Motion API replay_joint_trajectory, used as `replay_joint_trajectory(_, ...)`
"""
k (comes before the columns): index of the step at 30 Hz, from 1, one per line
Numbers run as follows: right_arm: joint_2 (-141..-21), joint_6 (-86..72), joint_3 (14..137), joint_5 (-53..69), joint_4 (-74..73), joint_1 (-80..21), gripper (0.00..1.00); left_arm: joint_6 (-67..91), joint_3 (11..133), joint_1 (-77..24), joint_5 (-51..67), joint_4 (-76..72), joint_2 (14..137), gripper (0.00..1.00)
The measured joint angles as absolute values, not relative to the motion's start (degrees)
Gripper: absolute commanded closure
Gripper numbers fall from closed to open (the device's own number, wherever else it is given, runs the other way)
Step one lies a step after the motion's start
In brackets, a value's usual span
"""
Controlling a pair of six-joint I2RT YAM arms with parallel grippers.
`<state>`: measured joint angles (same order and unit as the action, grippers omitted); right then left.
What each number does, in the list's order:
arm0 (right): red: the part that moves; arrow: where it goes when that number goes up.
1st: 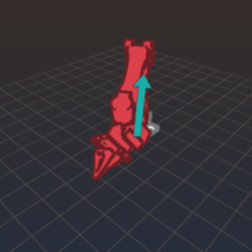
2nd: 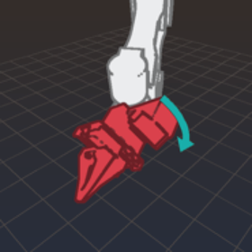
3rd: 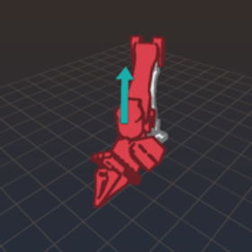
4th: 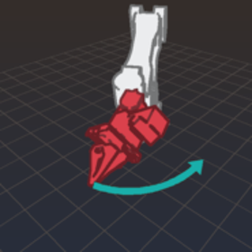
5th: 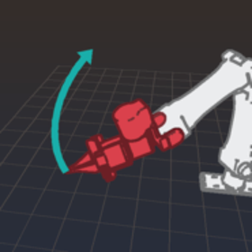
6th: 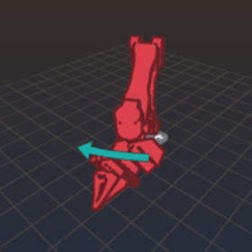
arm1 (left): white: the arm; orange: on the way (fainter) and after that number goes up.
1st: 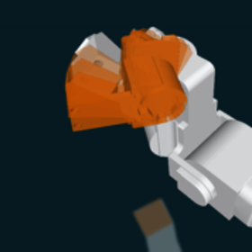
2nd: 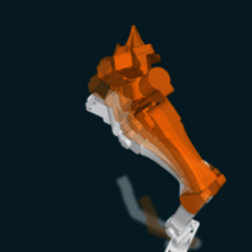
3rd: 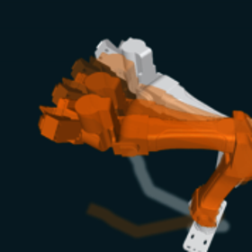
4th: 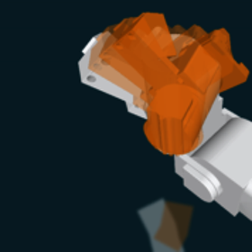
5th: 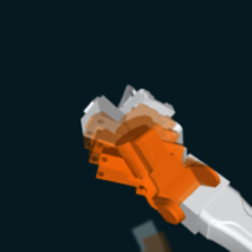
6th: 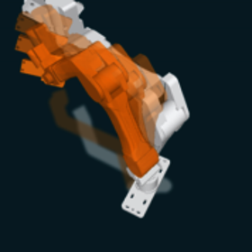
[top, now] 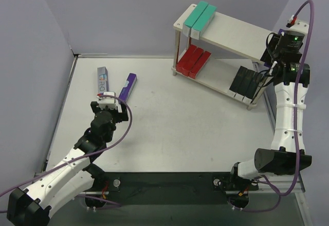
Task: Place and organize the toothpastes onto the shelf
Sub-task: Adjust the toothpaste on the shelf.
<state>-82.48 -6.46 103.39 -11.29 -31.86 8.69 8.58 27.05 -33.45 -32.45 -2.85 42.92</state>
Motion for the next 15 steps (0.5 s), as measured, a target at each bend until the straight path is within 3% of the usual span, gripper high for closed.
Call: replay_joint_trajectory(15,-82.4,-6.3,102.0,-11.1,-29.3,10.1,0.66,8.6,27.0,-33.5,-32.4,-2.9,42.9,0.05)
